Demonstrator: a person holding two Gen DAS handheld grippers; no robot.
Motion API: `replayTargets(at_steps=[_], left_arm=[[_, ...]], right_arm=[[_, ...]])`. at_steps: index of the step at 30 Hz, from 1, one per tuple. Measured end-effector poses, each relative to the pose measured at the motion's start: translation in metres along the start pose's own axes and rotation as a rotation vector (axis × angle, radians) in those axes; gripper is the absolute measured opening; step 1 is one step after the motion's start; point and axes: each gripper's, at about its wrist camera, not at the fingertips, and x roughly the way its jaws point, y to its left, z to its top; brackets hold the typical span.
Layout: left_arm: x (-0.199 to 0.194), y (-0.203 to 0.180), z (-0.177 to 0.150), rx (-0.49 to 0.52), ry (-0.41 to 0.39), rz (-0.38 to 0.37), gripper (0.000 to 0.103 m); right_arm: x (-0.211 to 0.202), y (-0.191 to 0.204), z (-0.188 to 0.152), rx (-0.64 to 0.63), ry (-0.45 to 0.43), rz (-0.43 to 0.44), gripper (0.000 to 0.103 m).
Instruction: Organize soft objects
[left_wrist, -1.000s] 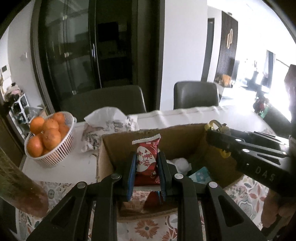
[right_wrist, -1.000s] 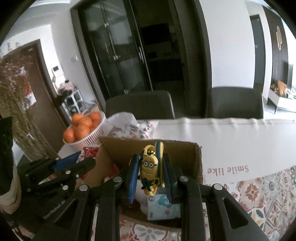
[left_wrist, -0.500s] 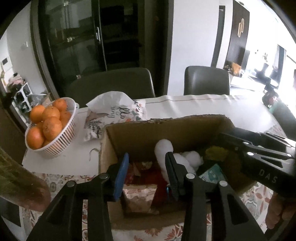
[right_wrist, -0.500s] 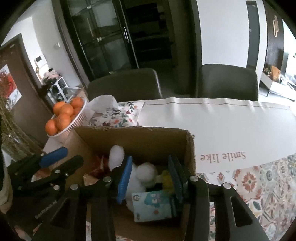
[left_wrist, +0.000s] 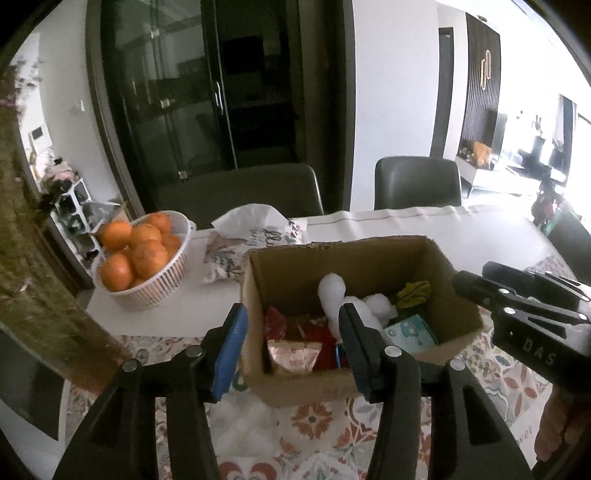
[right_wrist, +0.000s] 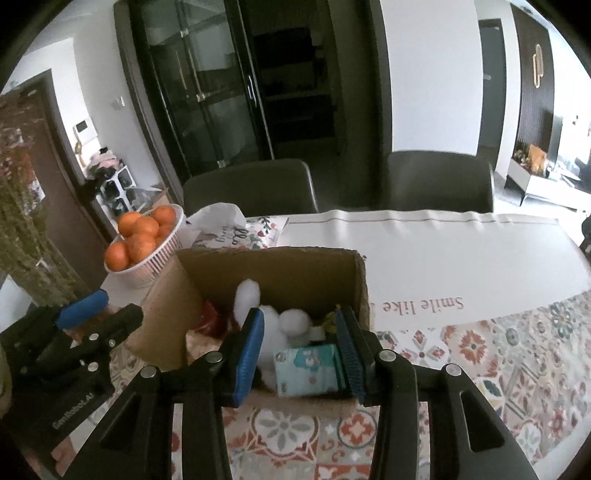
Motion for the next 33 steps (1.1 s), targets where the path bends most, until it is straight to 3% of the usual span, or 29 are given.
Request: replayTargets(at_steps=[13,17,28,33], left_arm=[[-0.110,-0.010,-0.052,0.003,-0.095,0.031,0.063],[-0.140,-0.015,-0.071,0.002,-0.122,0.036,0.065],[-0.207,-0.019,-0.134,-0.026,-0.168,0.033,0.074],[-0.228,-0.019,-0.162,-0.033,-0.173,0.025,0.075]], right_arm=[[-0.109,0.022,-0.052,-0.058,-0.114,-0.029,0.042],[-0.141,0.026,-0.075,-0.062,-0.135,-0.037,0.056],[-0.209,0.040,-0.137,-0.078,-0.202,-0.060,0.064],[-0.229,0.047,-0.165,-0.087,-0.226,-0.070,0.073]])
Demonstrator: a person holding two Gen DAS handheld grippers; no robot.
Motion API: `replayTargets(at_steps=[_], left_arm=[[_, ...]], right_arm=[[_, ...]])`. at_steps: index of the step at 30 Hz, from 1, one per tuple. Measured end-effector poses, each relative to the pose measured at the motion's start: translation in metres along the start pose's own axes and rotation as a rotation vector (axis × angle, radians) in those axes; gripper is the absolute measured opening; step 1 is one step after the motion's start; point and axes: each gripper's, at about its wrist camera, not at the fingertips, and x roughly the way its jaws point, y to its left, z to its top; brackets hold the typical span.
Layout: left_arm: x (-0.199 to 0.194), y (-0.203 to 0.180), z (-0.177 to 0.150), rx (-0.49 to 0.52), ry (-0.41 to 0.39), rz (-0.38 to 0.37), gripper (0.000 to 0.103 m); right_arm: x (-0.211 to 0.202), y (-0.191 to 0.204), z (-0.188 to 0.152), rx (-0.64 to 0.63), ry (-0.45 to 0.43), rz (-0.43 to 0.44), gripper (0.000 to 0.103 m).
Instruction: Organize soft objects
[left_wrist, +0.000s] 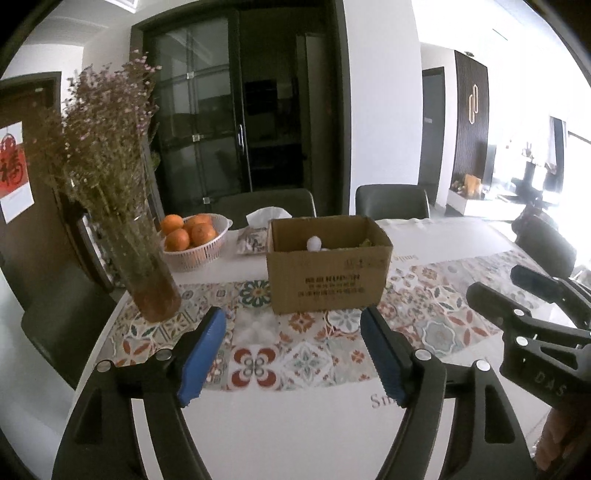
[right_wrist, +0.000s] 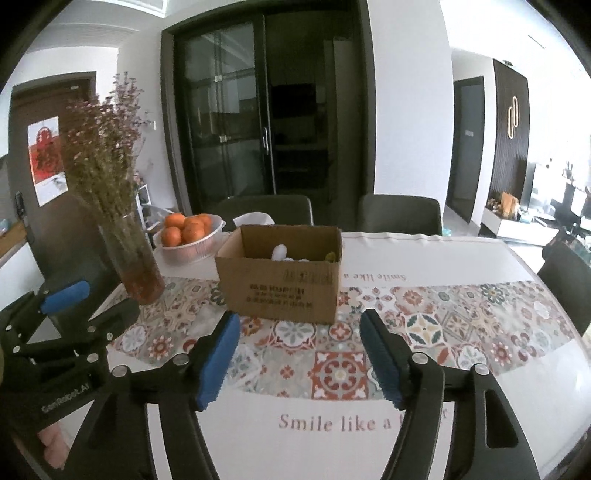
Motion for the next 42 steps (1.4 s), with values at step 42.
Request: replayTargets(at_steps=[42], left_arm=[[-0.137,-0.007,-0.086,0.004,-0.220,0.106,0.103]], right_arm=[[-0.125,0.023,-0.096,-0.003,-0.148,-0.015,0.086]])
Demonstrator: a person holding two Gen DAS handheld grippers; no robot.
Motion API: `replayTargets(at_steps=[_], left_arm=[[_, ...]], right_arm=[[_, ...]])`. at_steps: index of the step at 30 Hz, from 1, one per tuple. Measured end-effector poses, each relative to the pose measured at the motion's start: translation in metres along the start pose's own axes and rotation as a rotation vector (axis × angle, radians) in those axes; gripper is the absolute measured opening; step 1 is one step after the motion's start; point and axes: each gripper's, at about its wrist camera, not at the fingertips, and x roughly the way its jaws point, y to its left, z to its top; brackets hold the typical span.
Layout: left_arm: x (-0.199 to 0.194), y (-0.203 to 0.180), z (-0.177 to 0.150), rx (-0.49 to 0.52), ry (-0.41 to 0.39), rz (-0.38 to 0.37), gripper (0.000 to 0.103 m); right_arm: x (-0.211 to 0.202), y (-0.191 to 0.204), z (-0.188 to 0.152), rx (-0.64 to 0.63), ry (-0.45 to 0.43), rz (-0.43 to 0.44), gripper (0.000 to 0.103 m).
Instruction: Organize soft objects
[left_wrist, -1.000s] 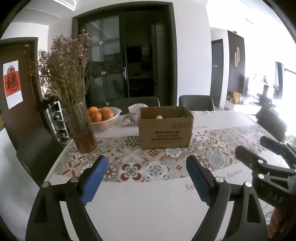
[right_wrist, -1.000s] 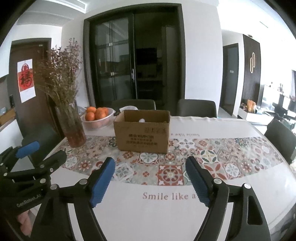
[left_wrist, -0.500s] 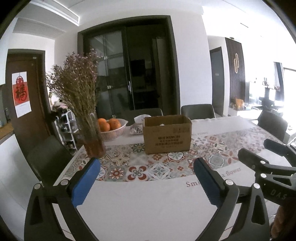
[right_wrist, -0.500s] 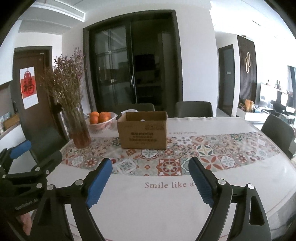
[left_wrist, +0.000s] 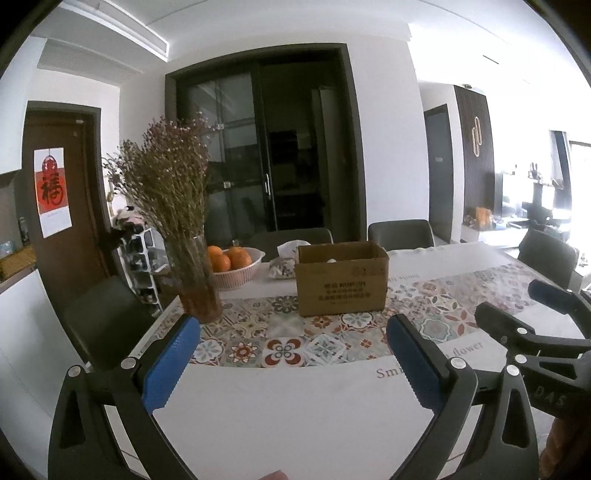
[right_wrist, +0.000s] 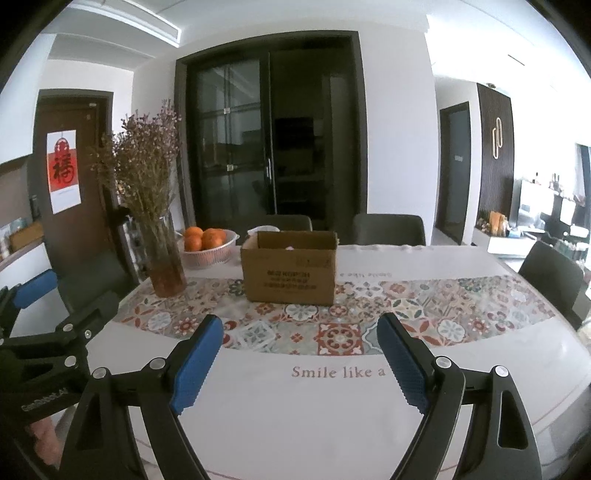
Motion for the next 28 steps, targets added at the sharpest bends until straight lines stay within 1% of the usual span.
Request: replayTargets(at_steps=[28], left_arm=[[-0.0041,-0.0001,0.0004,-0.001,-0.006,-0.005,0.103]], right_arm=[[-0.0026,-0.0036,0.0019,-0.007,-0.013,-0.005,0.087]])
